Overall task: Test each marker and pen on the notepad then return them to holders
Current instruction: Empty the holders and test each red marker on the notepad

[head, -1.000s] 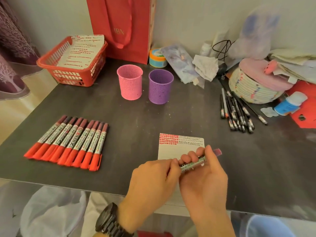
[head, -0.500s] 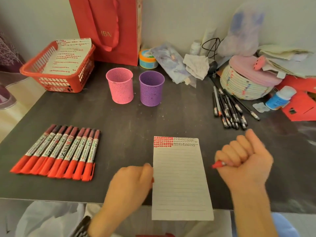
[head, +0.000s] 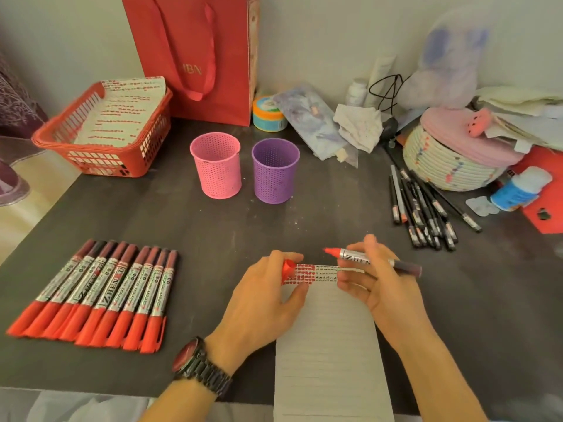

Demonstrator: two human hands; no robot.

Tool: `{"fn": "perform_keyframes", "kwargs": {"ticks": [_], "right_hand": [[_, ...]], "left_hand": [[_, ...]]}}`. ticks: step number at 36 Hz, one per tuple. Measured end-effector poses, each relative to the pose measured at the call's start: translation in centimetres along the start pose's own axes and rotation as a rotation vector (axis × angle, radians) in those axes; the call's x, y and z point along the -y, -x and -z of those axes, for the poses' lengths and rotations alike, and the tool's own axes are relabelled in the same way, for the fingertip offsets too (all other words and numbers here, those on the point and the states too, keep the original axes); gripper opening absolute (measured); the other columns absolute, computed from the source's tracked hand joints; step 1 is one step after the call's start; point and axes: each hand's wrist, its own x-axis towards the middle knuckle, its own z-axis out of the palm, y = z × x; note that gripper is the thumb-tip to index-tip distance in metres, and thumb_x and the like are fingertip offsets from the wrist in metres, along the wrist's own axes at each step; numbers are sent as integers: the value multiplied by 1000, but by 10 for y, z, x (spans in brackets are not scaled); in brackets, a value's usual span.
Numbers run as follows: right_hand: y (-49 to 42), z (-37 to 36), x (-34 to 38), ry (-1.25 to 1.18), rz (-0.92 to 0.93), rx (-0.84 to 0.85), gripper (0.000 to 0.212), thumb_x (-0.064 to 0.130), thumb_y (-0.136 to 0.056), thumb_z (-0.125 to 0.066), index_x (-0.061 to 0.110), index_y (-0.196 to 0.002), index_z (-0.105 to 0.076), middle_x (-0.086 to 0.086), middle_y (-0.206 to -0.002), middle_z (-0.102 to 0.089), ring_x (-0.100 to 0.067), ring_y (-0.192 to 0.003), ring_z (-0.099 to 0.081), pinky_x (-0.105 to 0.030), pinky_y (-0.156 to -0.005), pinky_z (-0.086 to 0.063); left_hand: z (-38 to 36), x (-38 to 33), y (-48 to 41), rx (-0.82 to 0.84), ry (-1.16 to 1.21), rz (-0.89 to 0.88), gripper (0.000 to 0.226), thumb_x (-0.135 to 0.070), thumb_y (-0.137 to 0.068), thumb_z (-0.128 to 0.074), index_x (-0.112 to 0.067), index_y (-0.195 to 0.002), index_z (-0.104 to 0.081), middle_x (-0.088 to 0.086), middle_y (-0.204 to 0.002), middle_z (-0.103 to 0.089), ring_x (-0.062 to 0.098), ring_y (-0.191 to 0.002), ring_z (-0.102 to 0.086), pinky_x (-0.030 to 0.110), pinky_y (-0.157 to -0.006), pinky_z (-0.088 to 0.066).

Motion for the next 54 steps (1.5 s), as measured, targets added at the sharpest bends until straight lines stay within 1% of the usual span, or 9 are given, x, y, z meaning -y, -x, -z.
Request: {"fn": "perform_keyframes", "kwargs": {"ticks": [5, 10, 14, 18, 23, 38, 41, 45, 54], "right_hand": [[-12, -14, 2, 164, 146, -74, 25, 48, -82, -75, 23, -86, -73, -9, -74, -73, -28, -67, -74, -32, -59, -60], [-17, -18, -13, 295, 194, -110, 9, 32, -94, -69, 28, -87, -71, -11, -74, -74, -27, -60, -73, -29, -53, -58], [-15, -15, -22, 349, 251, -137, 15, 29, -91, -73, 22, -78, -69, -9, -64, -70, -20, -51, -68, -23, -49, -54], [-19, -11, -32, 420, 289, -221, 34, 30, -86, -77, 20, -61, -57, -3, -49, -60, -10, -42, -54, -19, -48, -44], [-21, -14, -36, 516, 285, -244, 28, 29, -79, -70, 18, -59, -52, -2, -45, -60, -3, -41, -51, -18, -47, -42], [-21, -14, -37, 551, 323, -226, 30, 10, -82, -69, 9, -59, -51, -10, -47, -56, -7, -40, -49, -35, -44, -43], [-22, -14, -37, 575, 331, -228, 30, 11, -83, -70, 9, -60, -52, -11, -48, -56, -15, -41, -50, -38, -46, -44], [-23, -14, -37, 602, 340, -237, 30, 12, -83, -70, 13, -60, -52, -11, -49, -57, -33, -49, -56, -43, -47, -45], [-24, -14, -38, 600, 352, -233, 29, 9, -84, -70, 10, -60, -53, -11, -50, -56, -34, -50, -55, -41, -49, -45]], "left_hand": [[-7, 6, 1, 2, -76, 6, 46, -62, -87, -54, -50, -127, -34, -30, -123, -48, -11, -105, -38, 6, -82, -30], [-8, 7, -1, -4, -109, 8, 49, -69, -82, -49, -49, -124, -36, -32, -115, -44, -9, -101, -38, 6, -79, -30], [-10, 7, -1, 0, -96, 17, 48, -69, -81, -51, -49, -122, -36, -29, -117, -48, -8, -102, -38, 7, -80, -29], [-11, 6, -2, 6, -80, 16, 46, -64, -82, -59, -48, -120, -38, -28, -116, -49, -8, -101, -39, 9, -82, -32], [-7, 7, -3, -3, -94, 24, 48, -64, -81, -62, -48, -121, -39, -30, -115, -46, -8, -101, -39, 8, -83, -30], [-5, 2, -4, 8, -85, 50, 49, -59, -80, -69, -44, -118, -44, -25, -118, -53, -4, -101, -41, 9, -85, -28], [-5, 2, -5, 11, -81, 57, 48, -59, -80, -69, -44, -118, -44, -24, -119, -53, -4, -103, -41, 12, -87, -29], [-5, 2, -5, -2, -77, 56, 48, -58, -79, -70, -45, -116, -43, -30, -111, -46, -4, -99, -41, 7, -82, -25], [-5, 3, -4, -6, -76, 57, 49, -60, -78, -70, -47, -116, -42, -32, -109, -43, -6, -100, -39, 5, -78, -25]]}}
